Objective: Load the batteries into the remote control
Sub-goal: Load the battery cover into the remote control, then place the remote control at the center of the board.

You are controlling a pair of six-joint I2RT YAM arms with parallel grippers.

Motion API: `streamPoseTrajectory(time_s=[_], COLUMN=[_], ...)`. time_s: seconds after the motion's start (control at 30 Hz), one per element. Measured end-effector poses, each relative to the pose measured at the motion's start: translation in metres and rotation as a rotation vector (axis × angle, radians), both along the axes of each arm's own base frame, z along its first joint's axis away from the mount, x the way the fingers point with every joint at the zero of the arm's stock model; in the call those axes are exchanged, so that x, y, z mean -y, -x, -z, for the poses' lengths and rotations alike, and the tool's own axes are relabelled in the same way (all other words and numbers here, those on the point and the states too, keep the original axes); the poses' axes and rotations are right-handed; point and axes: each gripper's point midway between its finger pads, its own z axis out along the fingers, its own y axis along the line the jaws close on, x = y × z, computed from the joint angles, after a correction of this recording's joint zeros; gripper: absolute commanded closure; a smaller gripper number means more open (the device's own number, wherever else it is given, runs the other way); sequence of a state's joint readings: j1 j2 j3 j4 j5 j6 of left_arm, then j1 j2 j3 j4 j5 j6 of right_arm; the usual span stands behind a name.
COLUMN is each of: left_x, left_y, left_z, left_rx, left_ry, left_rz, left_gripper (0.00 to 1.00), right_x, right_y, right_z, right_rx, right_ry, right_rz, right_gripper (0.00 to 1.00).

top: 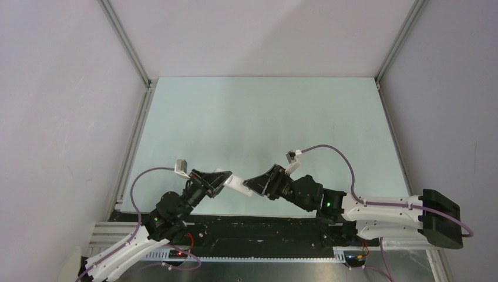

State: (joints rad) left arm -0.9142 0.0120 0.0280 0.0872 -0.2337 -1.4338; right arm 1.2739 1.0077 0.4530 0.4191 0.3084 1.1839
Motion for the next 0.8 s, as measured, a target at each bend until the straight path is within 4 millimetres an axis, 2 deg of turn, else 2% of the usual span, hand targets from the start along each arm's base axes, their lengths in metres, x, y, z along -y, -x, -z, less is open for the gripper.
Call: streamPoseTrajectory(time_s=[0.2, 0.8], left_x=[0.0, -0.002], left_y=[0.0, -0.001], left_z=[-0.002, -0.004], left_rx=[-0.001, -0.004], left_ry=[0.011, 0.027], left_rz=[-0.003, -0.009], left_gripper=[1.0, 1.0], right_x=[-0.006, -0.021], right_y=[0.0, 0.001], right_z=[-0.003, 0.003], right_rx=[0.01, 0.002], right_ry=[-0.023, -0.044], right_rz=[-0.023, -0.06], right_gripper=[0.47, 0.62])
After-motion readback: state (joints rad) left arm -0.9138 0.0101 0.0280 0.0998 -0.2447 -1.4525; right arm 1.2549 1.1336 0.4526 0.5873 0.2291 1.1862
